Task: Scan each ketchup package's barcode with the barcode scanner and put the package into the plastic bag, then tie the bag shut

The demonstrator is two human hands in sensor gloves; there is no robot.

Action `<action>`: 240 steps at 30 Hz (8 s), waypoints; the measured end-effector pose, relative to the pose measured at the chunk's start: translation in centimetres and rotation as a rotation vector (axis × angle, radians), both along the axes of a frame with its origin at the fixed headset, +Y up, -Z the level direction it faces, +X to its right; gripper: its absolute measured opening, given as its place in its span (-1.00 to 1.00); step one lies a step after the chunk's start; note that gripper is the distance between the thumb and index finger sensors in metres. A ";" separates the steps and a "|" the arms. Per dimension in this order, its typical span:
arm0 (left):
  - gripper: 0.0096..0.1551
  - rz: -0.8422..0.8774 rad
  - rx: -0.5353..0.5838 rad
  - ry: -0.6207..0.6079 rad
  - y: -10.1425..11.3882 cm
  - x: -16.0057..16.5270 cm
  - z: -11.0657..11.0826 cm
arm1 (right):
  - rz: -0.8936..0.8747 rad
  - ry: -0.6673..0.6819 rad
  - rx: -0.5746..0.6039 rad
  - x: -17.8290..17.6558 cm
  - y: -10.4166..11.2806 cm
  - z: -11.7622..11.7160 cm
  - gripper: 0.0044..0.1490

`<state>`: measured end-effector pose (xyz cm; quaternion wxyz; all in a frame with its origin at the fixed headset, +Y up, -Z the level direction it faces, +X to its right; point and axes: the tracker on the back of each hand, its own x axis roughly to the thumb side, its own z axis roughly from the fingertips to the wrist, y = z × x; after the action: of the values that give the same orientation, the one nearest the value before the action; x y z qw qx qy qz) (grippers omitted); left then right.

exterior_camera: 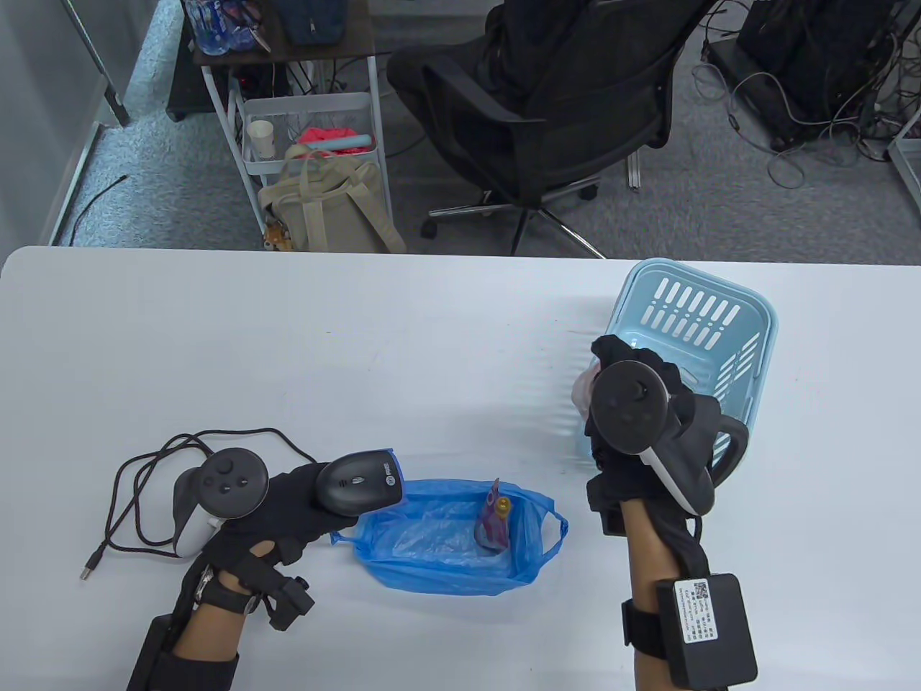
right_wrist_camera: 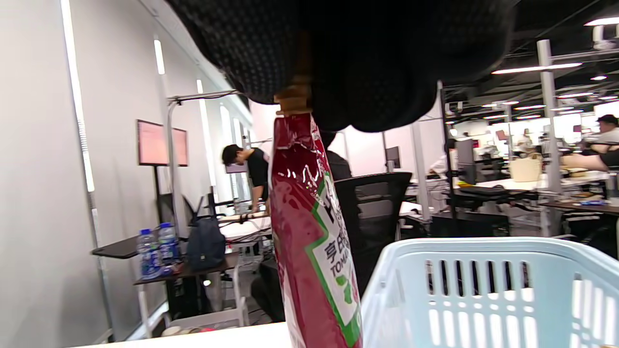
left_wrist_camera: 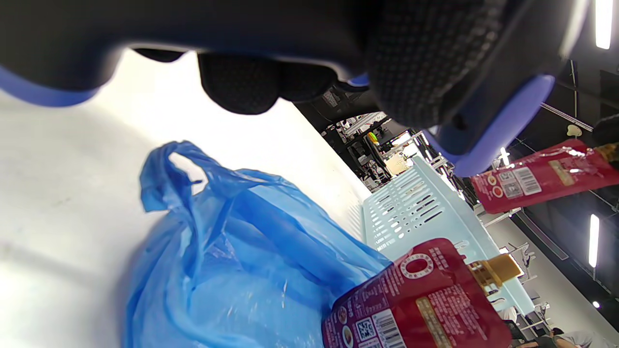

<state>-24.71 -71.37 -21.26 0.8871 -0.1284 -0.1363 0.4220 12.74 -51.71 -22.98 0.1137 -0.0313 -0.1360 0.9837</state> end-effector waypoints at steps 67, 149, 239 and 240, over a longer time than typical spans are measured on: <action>-0.43 -0.049 0.031 -0.019 0.2 0.5 0.2 | 0.129 0.465 -0.302 -12.1 -8.3 3.6 -0.45; -0.43 -0.066 -0.010 0.026 0.3 -0.3 -0.1 | 0.009 -0.342 -0.521 9.2 -10.3 -4.9 -0.22; -0.43 0.012 0.034 0.022 1.2 -0.9 0.1 | -0.003 0.141 -0.052 -2.5 1.0 1.1 -0.46; -0.43 0.013 0.036 0.023 1.2 -1.0 0.1 | 0.002 0.171 -0.060 -3.3 0.7 1.1 -0.46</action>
<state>-25.68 -70.22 -21.14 0.8881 -0.1066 -0.1346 0.4264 9.41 -50.98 -21.89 0.1230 0.0494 -0.0962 0.9865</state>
